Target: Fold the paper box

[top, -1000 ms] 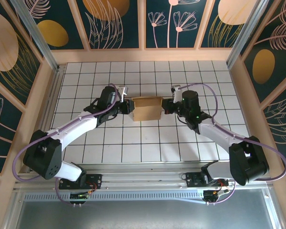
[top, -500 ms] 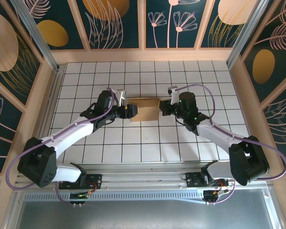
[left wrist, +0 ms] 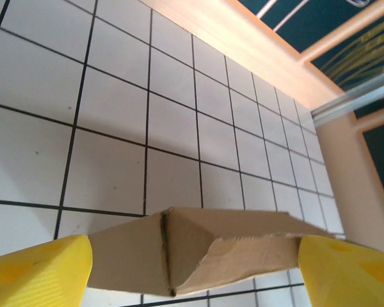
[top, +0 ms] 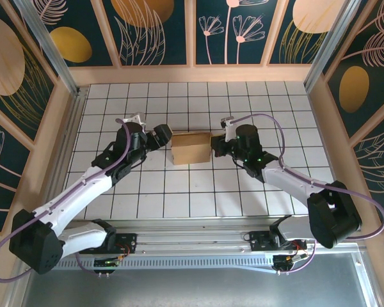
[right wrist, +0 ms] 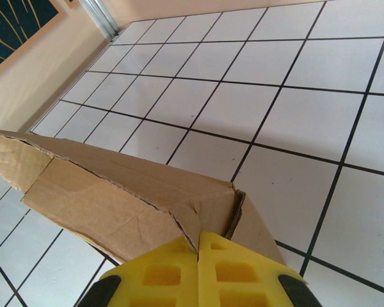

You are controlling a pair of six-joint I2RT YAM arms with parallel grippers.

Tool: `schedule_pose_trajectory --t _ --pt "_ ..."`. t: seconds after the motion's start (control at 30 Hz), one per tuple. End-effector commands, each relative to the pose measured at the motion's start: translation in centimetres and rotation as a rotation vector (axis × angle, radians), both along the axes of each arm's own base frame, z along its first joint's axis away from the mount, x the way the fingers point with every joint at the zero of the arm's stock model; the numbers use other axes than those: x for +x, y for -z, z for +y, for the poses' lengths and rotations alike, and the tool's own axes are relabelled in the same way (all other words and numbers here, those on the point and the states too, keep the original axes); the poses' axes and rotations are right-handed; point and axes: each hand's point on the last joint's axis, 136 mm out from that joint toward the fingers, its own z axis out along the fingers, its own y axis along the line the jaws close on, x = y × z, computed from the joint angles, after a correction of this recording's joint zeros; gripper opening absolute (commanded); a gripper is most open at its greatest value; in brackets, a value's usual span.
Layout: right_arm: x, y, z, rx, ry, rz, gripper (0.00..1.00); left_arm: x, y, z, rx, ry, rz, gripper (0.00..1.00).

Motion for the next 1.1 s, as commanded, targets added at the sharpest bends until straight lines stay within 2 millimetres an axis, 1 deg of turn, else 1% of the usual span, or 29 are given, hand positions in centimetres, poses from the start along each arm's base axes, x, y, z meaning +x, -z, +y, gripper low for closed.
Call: schedule_pose_trajectory --t 0.0,0.13,0.23,0.33,0.4,0.6,0.67,0.8,0.93,1.07 --pt "-1.5 4.1 -0.2 -0.108 -0.017 0.115 0.02 1.4 -0.1 -0.3 -0.111 -0.095 0.09 0.84" --pt "-1.6 4.2 -0.1 -0.117 -0.02 0.108 0.02 1.9 2.9 -1.0 -0.109 -0.125 0.224 0.84" --pt "-1.7 4.1 0.1 -0.12 -0.025 0.104 0.02 2.2 3.2 -1.8 -0.174 -0.123 0.244 0.83" --pt "-1.7 4.1 0.0 -0.125 -0.026 0.1 0.02 1.9 4.2 -2.8 -0.242 -0.087 0.26 0.82" --pt "-1.6 4.1 0.0 -0.128 -0.023 0.098 0.02 1.6 4.9 -2.9 -0.25 -0.079 0.276 0.8" --pt "-1.8 4.7 0.2 -0.135 -0.023 0.11 0.02 0.9 6.5 -2.3 -0.237 -0.102 0.31 0.63" --pt "-1.8 4.9 0.2 -0.133 -0.021 0.117 0.04 0.8 7.0 -2.2 -0.234 -0.109 0.324 0.58" --pt "-2.0 4.3 0.5 -0.101 -0.019 0.126 0.15 0.6 8.2 -1.8 -0.215 -0.135 0.349 0.53" --pt "-2.5 2.7 0.6 -0.057 -0.035 0.11 0.28 0.7 8.7 -1.7 -0.207 -0.142 0.356 0.5" --pt "-3.2 1.0 0.3 -0.029 -0.043 0.071 0.36 0.8 8.6 -1.7 -0.207 -0.143 0.356 0.49"
